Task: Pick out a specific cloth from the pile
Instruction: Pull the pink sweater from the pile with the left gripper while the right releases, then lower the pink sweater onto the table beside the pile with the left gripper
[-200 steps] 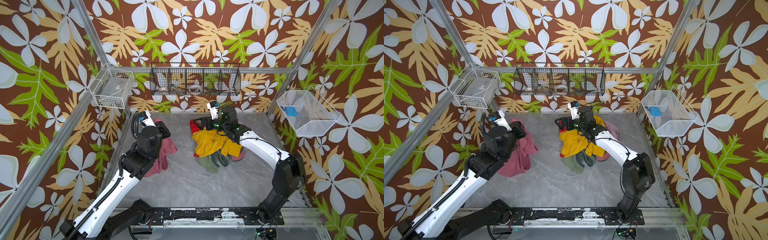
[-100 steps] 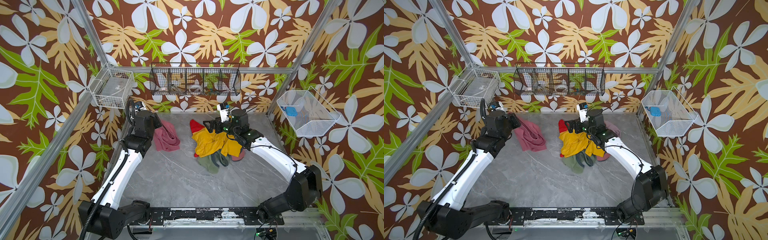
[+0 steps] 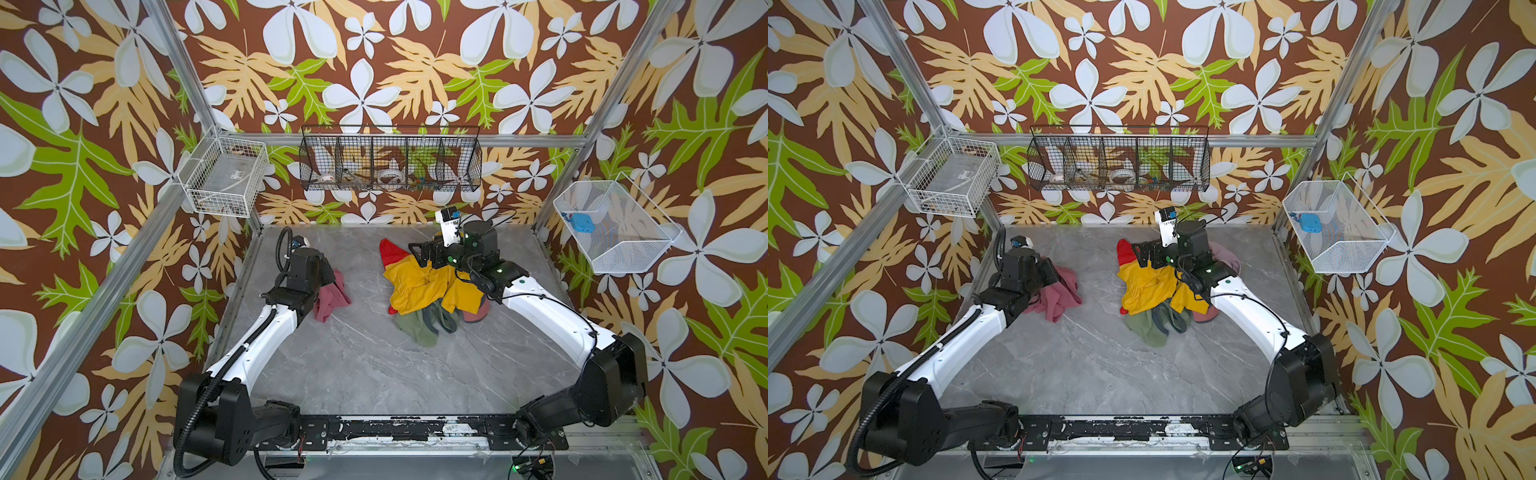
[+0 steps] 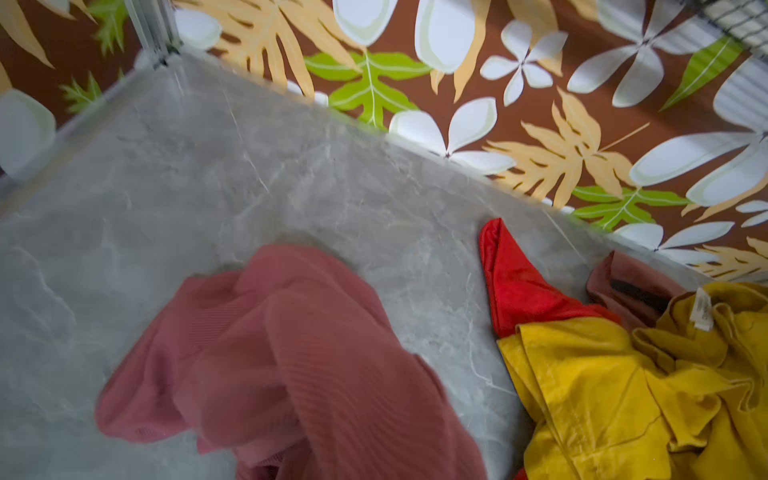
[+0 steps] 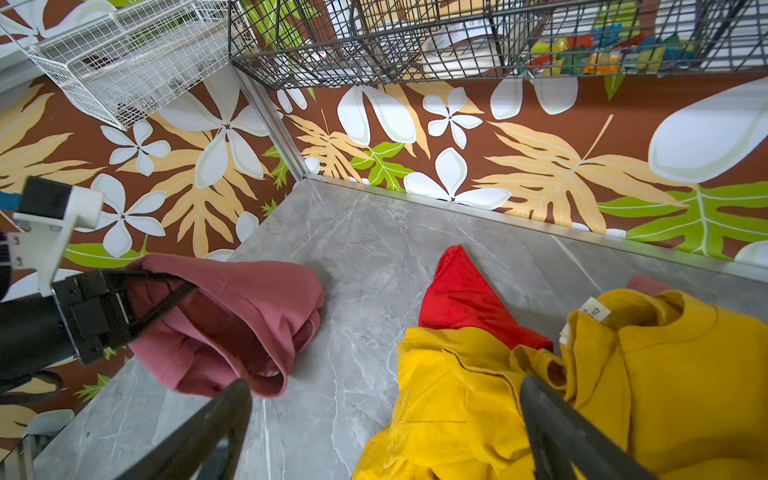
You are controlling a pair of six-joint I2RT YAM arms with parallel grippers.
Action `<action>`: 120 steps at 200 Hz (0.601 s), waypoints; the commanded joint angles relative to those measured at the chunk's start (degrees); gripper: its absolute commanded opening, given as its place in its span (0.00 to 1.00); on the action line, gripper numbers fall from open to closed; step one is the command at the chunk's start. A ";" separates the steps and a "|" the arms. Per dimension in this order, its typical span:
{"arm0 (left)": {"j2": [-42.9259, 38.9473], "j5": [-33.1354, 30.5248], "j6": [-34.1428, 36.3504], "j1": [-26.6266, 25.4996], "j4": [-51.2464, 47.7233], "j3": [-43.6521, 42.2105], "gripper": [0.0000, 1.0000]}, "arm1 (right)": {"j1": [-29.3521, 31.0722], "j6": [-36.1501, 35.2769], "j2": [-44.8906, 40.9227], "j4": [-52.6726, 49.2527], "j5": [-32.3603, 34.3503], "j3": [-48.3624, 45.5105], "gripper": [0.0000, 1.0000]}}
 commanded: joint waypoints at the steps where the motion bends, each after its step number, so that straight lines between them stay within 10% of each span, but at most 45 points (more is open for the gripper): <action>1: 1.70 6.15 -3.97 0.03 5.13 -1.41 0.00 | -0.02 0.64 0.65 0.47 -0.37 0.61 0.99; 120: 9.35 21.62 -8.03 9.59 13.68 1.42 0.00 | -0.01 2.38 1.68 0.51 -0.55 1.10 0.97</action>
